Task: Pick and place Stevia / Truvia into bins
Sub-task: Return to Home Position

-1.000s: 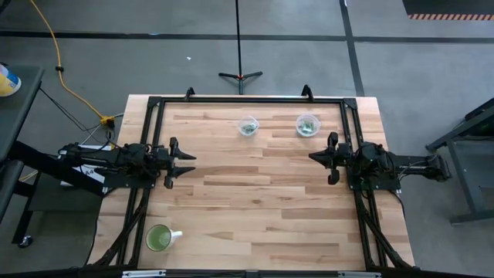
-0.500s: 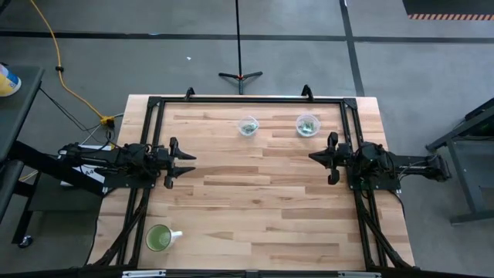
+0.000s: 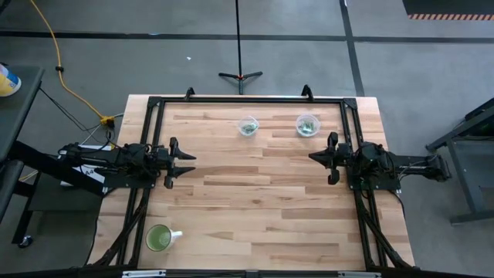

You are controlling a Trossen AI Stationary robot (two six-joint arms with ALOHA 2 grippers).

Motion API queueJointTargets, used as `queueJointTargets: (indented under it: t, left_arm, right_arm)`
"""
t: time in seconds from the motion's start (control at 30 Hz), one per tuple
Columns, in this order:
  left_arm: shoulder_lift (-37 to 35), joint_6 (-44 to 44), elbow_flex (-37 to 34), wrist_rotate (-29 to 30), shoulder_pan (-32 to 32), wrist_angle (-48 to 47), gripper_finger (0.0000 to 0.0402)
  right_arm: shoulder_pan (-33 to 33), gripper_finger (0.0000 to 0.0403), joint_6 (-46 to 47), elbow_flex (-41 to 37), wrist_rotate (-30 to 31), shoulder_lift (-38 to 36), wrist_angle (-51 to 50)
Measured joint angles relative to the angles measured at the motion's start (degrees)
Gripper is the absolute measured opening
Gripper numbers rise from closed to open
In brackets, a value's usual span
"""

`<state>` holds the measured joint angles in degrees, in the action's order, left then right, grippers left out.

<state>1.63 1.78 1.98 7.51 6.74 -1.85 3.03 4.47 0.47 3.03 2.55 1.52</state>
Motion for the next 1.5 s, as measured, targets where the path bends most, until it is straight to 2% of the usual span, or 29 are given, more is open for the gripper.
queueJointTargets:
  t: [1.5]
  left_arm:
    - [0.0, 0.0, 0.0, 0.0, 0.0, 0.0, 0.0211]
  right_arm:
    - [0.0, 0.0005, 0.0, 0.0, 0.0, 0.0, 0.0]
